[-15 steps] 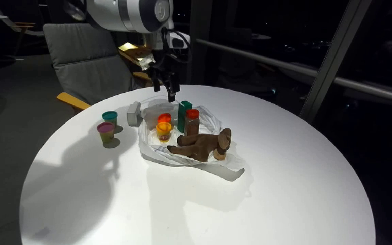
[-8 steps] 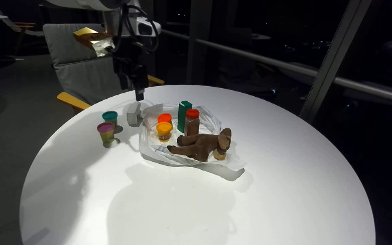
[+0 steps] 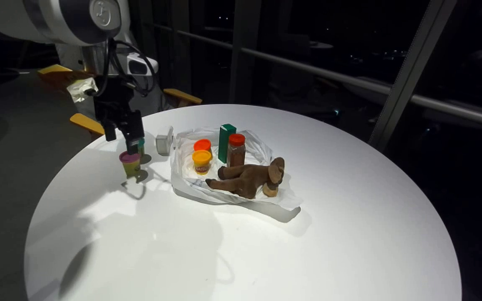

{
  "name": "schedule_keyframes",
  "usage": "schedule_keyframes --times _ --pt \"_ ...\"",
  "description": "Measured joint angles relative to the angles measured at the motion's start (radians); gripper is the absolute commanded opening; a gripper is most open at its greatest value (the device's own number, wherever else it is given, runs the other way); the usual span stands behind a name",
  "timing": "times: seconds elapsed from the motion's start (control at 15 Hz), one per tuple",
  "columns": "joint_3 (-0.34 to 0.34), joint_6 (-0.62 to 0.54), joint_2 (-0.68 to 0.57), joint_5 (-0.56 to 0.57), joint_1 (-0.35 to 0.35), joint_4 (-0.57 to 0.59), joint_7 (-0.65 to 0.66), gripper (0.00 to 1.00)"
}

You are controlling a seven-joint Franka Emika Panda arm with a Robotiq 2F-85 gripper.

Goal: Put the things on the table into the plastic bag

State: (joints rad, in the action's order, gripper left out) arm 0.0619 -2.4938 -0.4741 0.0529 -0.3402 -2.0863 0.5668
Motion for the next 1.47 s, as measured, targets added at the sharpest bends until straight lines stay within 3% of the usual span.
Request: schedule_keyframes --times 0.4,0.73,1.2,1.27,1.33,1.47 --pt "-0.007 -0.065 -0.061 0.069 -0.078 0.003 0.001 1.00" --pt "-0.070 -0.127 -0.113 0.165 -0.133 0.022 0.006 1.00" --pt "-0.115 -0.148 -0.181 0.191 -0.155 0.088 0.007 1.00" --pt "-0.116 -0.148 -0.188 0.191 -0.155 0.098 0.007 0.75" --pt "-0.118 -0.148 -0.194 0.191 -0.155 0.106 0.007 0.73" --pt "-0.120 -0.149 -0.202 0.191 -0.155 0.122 0.007 0.59"
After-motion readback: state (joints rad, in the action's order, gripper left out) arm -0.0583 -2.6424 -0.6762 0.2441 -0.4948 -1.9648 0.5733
